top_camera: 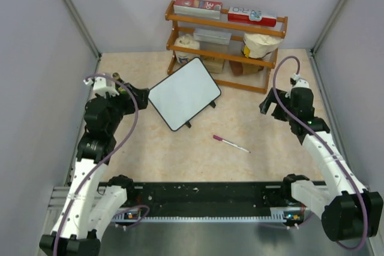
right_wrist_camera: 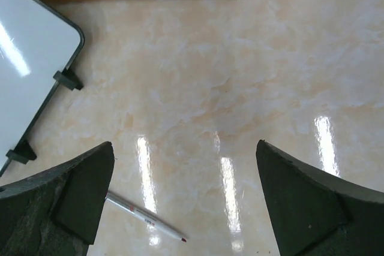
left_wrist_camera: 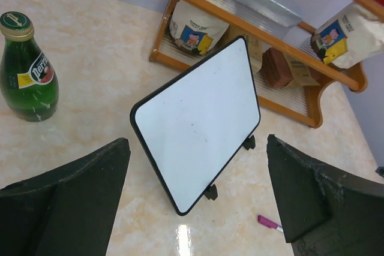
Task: Write a sentence on the whiteboard
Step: Pick up the whiteboard marker without the cap from the center of the board.
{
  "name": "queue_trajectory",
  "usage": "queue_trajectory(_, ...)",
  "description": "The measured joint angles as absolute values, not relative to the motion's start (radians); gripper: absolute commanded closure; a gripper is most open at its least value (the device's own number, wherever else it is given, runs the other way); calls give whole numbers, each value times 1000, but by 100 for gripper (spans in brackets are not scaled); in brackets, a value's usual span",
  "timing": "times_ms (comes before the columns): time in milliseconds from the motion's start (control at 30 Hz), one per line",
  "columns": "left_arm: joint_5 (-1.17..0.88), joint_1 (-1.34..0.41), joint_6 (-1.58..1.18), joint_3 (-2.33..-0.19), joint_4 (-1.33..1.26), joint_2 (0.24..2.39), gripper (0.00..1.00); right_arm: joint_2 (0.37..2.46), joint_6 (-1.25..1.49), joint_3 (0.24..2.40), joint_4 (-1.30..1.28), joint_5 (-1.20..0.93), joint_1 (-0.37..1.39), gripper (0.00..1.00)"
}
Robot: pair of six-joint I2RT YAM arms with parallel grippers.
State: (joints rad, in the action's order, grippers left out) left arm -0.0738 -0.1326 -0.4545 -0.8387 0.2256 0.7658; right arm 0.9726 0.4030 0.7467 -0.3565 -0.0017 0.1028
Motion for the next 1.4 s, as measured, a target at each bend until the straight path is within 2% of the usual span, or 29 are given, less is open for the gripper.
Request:
queue_trajectory(133,-106,-132,-461,-776,189,644,1,989,367,765,-411,-47,146,1)
queue_trajectory(267,-154,-132,-450,-758,160,598,1,1044,324,825,-458,-72,305,1)
queue_trajectory(367,-184,-132,-437,-759,152,624,1,1129,294,878,-486,-36,469,3)
queue_trajectory(567,-244,-132,-437,-797,188,778,1,1339,264,898,-529,33,702,14)
queue_trajectory(733,-302,-132,-446,-796,226,858,1,1459,262,898,-551,72,770,24)
queue_trajectory(1100,-418,-133,-440,-766,239,866,1,1646,245,961,-561,172,829,40)
queue_trajectory(1167,-434,-133,-436,-760,240,862,1,1672,242,989,-562,174,829,47)
queue_trajectory(1267,-456,-133,-424,-757,240,848,1,1705,236,1023,-558,165,829,78)
queue_trajectory(1333,-464,-133,-416,-757,239,836,1,1721,233,1036,-546,158,830,93)
queue_trajectory(1367,-468,-133,-410,-757,240,828,1,1728,232,1041,-540,159,830,99)
queue_trajectory(1400,-471,-133,-405,-757,240,823,1,1734,233,1047,-539,163,831,100)
